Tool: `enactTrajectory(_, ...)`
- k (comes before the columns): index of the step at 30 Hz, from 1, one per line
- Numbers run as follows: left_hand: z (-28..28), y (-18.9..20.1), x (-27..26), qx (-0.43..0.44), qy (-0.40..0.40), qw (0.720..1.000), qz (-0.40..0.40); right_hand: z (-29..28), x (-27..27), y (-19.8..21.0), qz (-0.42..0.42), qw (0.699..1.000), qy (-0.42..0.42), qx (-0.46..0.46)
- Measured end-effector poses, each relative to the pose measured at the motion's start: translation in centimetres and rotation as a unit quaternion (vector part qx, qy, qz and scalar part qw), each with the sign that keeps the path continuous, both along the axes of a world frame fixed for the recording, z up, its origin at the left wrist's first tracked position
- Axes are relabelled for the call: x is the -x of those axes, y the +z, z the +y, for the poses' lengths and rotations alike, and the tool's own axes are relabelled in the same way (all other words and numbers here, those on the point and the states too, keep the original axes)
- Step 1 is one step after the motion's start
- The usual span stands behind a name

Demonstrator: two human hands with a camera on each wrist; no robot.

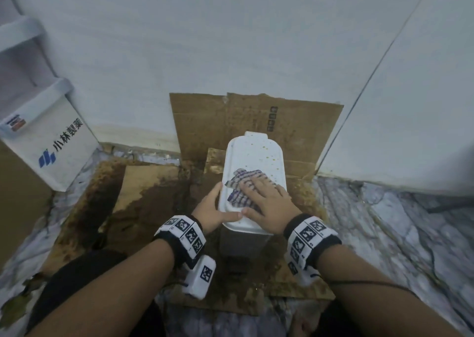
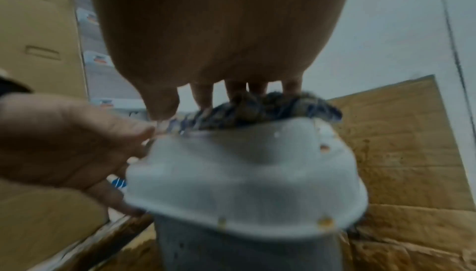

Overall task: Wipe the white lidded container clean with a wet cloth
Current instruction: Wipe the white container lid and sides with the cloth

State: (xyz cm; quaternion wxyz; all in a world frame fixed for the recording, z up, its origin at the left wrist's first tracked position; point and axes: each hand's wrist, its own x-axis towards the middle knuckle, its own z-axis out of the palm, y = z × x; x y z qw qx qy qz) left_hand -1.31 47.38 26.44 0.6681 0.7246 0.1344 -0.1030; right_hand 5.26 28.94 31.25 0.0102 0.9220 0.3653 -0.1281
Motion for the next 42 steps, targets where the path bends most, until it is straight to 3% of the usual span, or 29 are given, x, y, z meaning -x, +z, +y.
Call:
enactTrajectory(7, 0.0, -1.6, -0.5, 0.040, 0.014, 0.999, 0.005, -1.6, -2.5, -1.4, 0.003, 0.999, 0.012, -0.043)
enactTrajectory(16, 0.1, -1.4, -0.2, 0.024, 0.028, 0.999, 0.020, -1.1, -10.9, -0.9, 0.061, 0.991, -0.072, -0.096)
enactTrajectory(22, 0.3, -1.6, -0.4, 0.011, 0.018, 1.000, 0.020, 2.0, -16.9, -0.1, 0.057, 0.990, -0.105, -0.072)
enactTrajectory(27, 0.5, -1.6, -0.7, 0.007, 0.008, 1.000, 0.019, 4.8, -19.6, 1.5, 0.081, 0.993, -0.083, -0.011)
enactTrajectory(33, 0.5, -1.8, -0.8, 0.007, 0.007, 1.000, 0.013, 8.0, -19.8, 1.9, 0.068, 0.996, -0.025, 0.056)
enactTrajectory(42, 0.5, -1.8, -0.6, 0.018, 0.021, 1.000, 0.007, 9.4, -13.6, 2.7, 0.047, 0.990, 0.077, 0.110)
